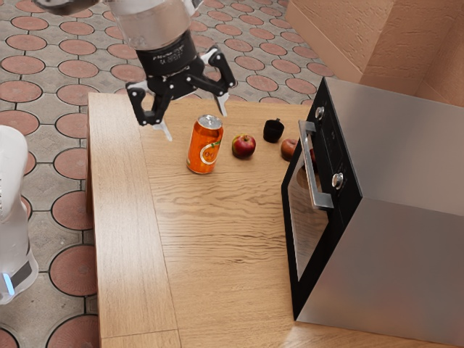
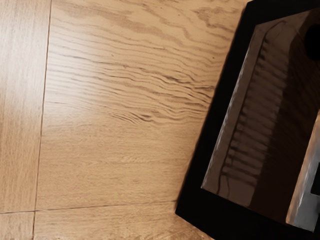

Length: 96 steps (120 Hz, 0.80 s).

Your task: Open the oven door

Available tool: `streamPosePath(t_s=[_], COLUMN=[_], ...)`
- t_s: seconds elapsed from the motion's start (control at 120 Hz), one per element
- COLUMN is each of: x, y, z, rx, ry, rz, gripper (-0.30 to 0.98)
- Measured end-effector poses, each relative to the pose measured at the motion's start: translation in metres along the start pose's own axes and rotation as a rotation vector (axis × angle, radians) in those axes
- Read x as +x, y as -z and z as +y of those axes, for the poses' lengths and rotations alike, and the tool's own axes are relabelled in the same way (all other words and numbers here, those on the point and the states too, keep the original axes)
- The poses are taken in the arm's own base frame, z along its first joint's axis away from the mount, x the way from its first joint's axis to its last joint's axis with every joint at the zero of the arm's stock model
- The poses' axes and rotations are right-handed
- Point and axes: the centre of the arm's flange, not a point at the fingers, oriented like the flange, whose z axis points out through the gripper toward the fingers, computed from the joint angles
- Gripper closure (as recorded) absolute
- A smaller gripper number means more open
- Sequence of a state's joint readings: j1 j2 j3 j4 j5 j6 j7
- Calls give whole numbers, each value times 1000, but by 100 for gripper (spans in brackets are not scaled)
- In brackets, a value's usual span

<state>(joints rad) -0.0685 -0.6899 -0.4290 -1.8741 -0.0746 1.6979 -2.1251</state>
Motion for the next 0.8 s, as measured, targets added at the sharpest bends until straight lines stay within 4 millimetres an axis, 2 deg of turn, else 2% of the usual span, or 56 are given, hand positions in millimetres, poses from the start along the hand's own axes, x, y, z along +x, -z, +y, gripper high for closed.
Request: streamPosePath(t_s=[0.117, 0.3, 0.367, 0.633, 0.8], x=[-18, -22, -18, -4, 17], y=[-2, -7, -11, -49, -71], z=[-6, -4, 3, 35, 58], rx=[-43, -63, -64, -7, 23], ry=[-64, -126, -136, -170, -158], rz=[-20, -45, -41, -25, -6], gripper=[1, 1, 1, 1, 1])
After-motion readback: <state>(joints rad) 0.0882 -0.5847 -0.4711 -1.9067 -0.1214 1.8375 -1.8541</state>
